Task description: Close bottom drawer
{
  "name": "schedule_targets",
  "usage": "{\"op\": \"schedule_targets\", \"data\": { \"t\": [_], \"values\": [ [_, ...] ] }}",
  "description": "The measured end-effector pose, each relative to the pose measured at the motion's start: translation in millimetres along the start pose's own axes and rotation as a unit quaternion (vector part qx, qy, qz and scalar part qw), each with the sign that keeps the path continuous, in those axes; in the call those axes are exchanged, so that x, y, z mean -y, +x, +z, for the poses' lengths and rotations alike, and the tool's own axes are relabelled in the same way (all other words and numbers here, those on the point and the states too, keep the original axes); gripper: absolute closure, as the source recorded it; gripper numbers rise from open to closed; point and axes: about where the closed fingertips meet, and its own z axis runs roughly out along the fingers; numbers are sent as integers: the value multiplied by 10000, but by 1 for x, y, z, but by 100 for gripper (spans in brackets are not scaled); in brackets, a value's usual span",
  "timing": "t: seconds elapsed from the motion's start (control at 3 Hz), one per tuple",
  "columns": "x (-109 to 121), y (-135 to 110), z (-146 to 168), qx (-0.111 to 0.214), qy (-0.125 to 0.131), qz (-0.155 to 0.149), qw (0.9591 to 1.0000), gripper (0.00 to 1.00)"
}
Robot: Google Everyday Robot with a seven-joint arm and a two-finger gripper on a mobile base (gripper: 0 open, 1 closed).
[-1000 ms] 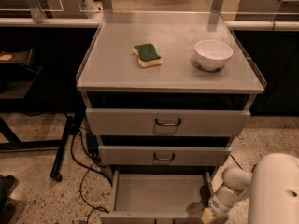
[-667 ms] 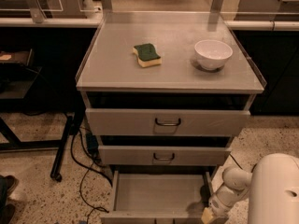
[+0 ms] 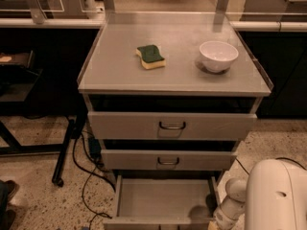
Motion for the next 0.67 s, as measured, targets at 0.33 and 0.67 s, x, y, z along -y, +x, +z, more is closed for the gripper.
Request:
{"op": "schedule_targets", "data": {
  "t": [0.33, 0.67],
  "values": [
    [8, -9, 14, 17, -48, 217, 9998, 100],
    [4, -25, 9, 203, -39, 234, 9995, 100]
  ]
}}
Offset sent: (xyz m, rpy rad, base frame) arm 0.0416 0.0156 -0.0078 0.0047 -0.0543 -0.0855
